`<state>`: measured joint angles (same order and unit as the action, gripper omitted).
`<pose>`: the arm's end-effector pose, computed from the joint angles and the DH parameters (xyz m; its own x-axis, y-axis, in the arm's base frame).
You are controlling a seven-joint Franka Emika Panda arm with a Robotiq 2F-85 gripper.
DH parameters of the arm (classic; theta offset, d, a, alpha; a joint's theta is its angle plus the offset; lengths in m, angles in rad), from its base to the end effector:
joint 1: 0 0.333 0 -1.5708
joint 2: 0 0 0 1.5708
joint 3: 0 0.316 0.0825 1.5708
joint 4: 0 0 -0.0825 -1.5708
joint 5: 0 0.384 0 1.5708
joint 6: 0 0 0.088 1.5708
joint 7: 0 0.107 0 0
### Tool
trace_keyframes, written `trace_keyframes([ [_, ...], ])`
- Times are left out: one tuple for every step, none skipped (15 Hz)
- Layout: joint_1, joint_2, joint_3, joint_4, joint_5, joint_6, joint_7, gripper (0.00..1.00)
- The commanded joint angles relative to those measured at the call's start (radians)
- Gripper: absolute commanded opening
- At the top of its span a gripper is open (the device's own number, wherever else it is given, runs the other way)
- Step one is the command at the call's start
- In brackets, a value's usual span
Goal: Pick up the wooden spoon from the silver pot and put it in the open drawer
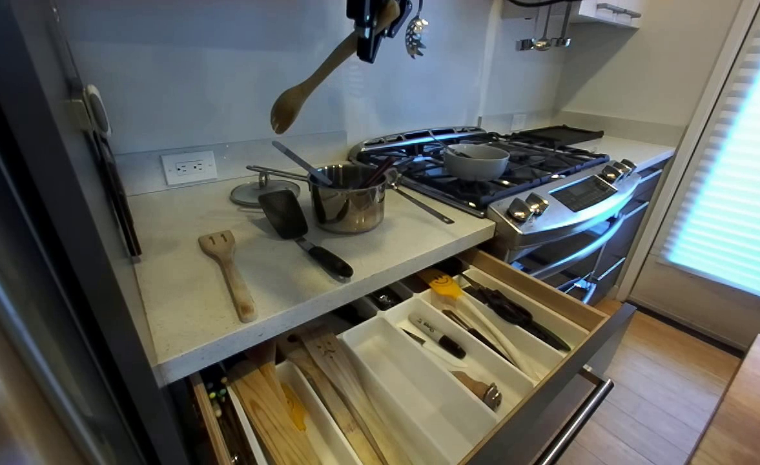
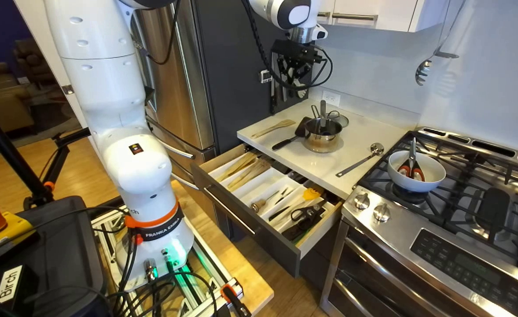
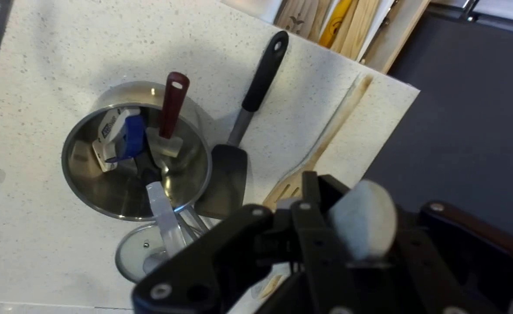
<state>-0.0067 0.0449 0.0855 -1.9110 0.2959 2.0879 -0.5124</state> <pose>0.5827 0.0599 0.4848 0.8809 0.4130 0.2313 0.4565 -0.8705 -0.1842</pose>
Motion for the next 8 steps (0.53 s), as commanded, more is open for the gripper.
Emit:
trace_keyframes([
  [0.006,-0.139,-0.023,-0.151,0.086,0.015,-0.063,0.02],
  [0.009,-0.166,-0.031,-0.176,0.107,0.002,-0.076,0.02],
  [0.014,-0.192,-0.039,-0.202,0.118,-0.01,-0.081,0.02],
  [0.021,-0.211,-0.046,-0.225,0.131,-0.049,-0.092,0.02],
  [0.028,-0.232,-0.053,-0.25,0.134,-0.083,-0.093,0.02],
  [0.036,-0.248,-0.06,-0.276,0.147,-0.135,-0.103,0.02],
  [0.045,-0.255,-0.065,-0.299,0.152,-0.186,-0.108,0.02],
  [0.049,-0.261,-0.068,-0.322,0.148,-0.225,-0.1,0.02],
])
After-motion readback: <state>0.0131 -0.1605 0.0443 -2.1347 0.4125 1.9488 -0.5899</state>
